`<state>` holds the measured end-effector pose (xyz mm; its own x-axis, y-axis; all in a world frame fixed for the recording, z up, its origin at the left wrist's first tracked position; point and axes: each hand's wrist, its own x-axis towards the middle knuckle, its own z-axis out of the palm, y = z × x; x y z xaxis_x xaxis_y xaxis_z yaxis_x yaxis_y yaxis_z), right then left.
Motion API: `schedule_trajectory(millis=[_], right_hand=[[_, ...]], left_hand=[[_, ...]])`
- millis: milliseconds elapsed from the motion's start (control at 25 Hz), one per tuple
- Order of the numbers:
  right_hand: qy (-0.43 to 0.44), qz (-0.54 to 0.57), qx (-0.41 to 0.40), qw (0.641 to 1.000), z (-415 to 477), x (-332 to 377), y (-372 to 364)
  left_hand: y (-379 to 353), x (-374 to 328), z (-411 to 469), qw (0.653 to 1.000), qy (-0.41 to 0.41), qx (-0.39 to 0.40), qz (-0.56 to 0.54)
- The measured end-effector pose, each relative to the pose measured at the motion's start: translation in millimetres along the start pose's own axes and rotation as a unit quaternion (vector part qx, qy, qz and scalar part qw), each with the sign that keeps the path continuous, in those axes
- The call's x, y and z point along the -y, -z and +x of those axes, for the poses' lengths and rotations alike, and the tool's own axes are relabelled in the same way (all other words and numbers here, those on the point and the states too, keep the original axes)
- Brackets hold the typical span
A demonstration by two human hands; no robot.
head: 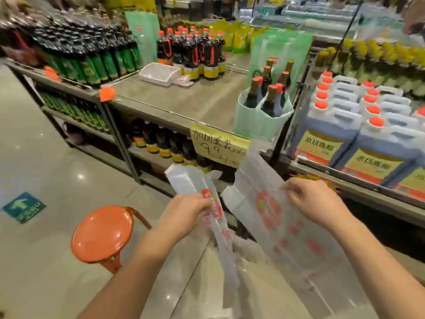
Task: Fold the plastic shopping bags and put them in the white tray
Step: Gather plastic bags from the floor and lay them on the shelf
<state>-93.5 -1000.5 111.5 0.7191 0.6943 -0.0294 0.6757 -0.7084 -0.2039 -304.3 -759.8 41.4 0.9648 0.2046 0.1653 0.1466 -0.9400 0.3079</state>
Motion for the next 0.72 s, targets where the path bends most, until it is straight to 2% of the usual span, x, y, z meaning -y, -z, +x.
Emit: schedule_trajectory(millis=[160,320,400,520,720], right_hand=[[0.087,0.035,0.010,0.996,71.6,60.1,-11.8],[0.173,0.074,0.030,0.982,144.1,110.5,-32.0],[0.192,0.063,0.056,0.978,182.8,133.8,-38.1],[0.205,0.102,0.104,0.968,231.1,170.3,-43.3],[0.288,0.133,0.197,0.928,284.7,222.7,-43.6]], left_hand=[[22.6,67.7,0.0,0.998,0.050,-0.021,0.015],[36.6,110.0,24.2,0.999,0.024,-0.021,0.032],[44.7,125.3,40.6,0.999,0.022,-0.031,0.020],[55.6,146.6,68.2,0.998,0.021,-0.050,0.019],[65.9,174.0,107.1,0.989,0.016,-0.140,0.053]])
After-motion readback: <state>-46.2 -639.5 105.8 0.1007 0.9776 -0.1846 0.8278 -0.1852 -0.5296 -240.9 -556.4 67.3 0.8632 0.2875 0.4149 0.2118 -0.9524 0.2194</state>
